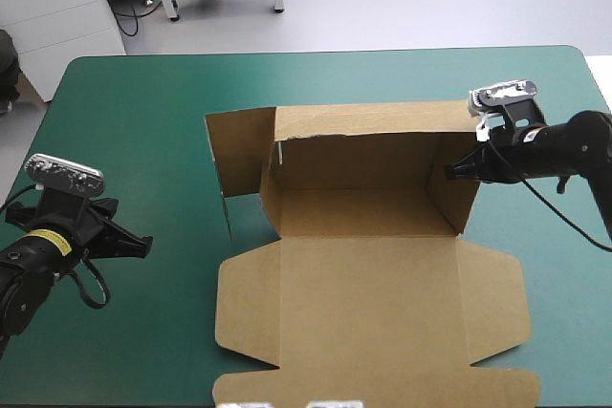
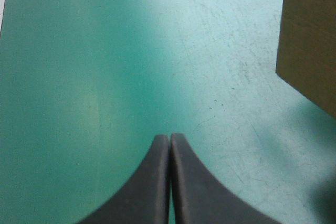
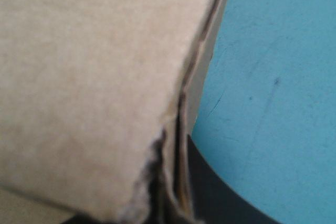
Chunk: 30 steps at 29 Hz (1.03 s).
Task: Fold the box
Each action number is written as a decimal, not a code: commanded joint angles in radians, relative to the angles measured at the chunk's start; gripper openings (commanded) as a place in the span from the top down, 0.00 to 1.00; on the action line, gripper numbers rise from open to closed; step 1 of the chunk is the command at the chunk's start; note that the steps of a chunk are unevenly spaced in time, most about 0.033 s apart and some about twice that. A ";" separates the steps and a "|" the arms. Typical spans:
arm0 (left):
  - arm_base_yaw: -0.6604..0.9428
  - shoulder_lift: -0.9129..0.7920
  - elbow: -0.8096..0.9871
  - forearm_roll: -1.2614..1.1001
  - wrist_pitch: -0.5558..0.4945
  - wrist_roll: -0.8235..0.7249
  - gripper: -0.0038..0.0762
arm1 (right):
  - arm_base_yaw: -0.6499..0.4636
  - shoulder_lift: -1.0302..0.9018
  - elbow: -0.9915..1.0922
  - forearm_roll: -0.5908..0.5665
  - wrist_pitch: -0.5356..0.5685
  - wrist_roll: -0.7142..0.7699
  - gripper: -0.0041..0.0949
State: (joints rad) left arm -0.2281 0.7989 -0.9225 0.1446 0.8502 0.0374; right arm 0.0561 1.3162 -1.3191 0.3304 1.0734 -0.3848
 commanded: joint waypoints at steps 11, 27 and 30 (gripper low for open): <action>0.002 -0.005 -0.025 0.014 -0.050 -0.012 0.99 | 0.000 0.197 -0.104 -0.086 0.172 0.046 0.98; 0.002 -0.005 -0.025 0.029 -0.068 -0.012 0.99 | 0.000 0.497 -0.405 -0.093 0.162 0.042 0.68; 0.002 -0.005 -0.025 0.029 -0.085 -0.012 0.99 | 0.000 0.513 -0.452 -0.093 0.158 0.042 0.50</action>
State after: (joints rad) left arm -0.2281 0.7989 -0.9205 0.1631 0.8439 0.0344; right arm 0.0580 1.8699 -1.7100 0.2555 1.2184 -0.3302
